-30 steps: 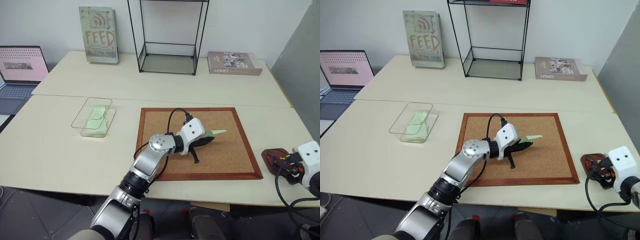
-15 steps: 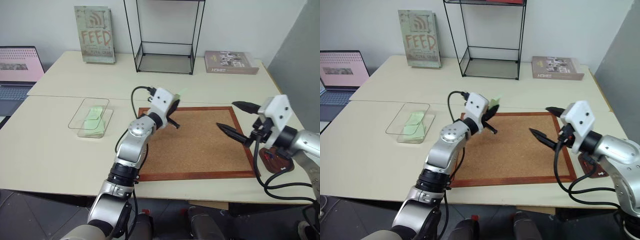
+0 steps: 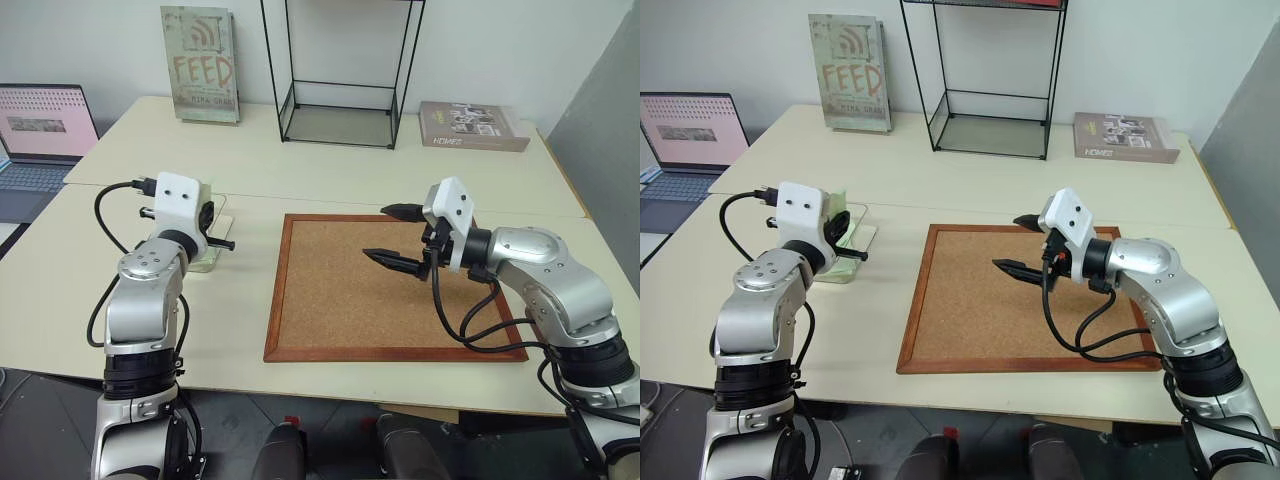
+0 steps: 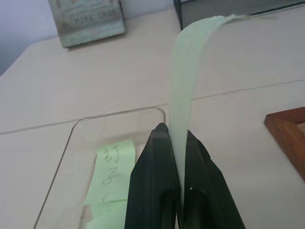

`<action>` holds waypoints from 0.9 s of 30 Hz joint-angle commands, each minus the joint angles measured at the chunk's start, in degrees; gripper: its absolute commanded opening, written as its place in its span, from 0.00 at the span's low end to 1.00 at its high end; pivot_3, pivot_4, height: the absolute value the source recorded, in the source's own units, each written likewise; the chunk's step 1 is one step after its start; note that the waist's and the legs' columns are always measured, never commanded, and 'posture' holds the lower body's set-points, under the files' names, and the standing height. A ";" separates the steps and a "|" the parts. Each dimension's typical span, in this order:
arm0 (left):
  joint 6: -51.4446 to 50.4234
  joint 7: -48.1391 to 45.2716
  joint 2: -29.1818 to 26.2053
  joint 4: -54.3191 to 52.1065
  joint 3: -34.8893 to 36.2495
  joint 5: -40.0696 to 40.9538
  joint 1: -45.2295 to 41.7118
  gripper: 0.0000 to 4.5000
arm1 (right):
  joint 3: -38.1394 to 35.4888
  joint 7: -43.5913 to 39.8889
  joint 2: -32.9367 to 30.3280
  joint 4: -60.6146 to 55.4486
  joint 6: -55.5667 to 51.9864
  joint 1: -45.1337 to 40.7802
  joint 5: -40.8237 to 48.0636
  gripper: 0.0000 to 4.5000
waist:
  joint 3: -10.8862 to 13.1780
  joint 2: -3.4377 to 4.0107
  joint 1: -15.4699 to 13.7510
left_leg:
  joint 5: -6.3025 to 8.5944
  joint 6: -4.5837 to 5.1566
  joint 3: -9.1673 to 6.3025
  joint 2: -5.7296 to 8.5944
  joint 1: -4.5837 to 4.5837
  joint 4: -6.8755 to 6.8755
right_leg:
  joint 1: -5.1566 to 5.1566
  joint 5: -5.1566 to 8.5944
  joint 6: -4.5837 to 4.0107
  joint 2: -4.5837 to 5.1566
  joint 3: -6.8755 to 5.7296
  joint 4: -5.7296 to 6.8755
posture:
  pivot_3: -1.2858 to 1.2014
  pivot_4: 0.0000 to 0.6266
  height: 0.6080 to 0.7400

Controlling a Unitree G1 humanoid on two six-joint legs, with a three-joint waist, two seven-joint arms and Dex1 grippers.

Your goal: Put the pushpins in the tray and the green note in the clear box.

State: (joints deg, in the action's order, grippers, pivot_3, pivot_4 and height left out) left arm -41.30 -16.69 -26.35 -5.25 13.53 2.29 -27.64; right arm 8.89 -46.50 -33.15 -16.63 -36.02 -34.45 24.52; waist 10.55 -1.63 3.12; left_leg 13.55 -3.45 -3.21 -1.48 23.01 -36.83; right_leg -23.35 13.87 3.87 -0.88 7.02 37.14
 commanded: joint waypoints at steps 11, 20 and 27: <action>-3.16 4.81 -0.32 2.97 5.29 3.36 -1.58 0.04 | -0.57 -1.00 0.32 -3.46 -5.15 -1.90 2.48 0.93 | 0.00 0.00 0.09 | 0.00 0.00 0.00 -0.01 0.01 0.01 | -0.01 -0.01 -0.01 0.01 -0.01 0.00 | 0.52 0.24 1.00; -4.10 7.47 0.49 3.51 7.27 5.89 -3.61 0.43 | -0.90 -0.77 0.82 -3.52 -5.90 -2.36 2.49 0.93 | 0.00 0.00 0.11 | 0.00 0.00 0.00 -0.01 0.00 -0.02 | 0.00 -0.02 -0.01 0.00 -0.02 0.02 | 0.52 0.24 1.00; -3.12 8.20 -0.07 3.96 6.25 5.76 -3.89 0.71 | -1.12 -0.48 1.09 -3.37 -5.80 -2.36 2.44 0.93 | 0.00 0.00 0.12 | 0.00 0.00 0.00 -0.01 0.00 -0.01 | -0.01 -0.02 -0.01 0.00 -0.02 0.01 | 0.52 0.24 1.00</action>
State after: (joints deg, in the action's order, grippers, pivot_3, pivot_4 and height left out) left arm -45.78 -9.17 -25.37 -0.10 19.53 8.15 -30.14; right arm 9.35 -47.24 -32.38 -18.07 -42.05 -35.34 26.10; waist 10.55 -1.64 3.24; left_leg 13.56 -3.45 -3.20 -1.48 23.01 -36.85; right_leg -23.36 13.86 3.85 -0.88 7.00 37.16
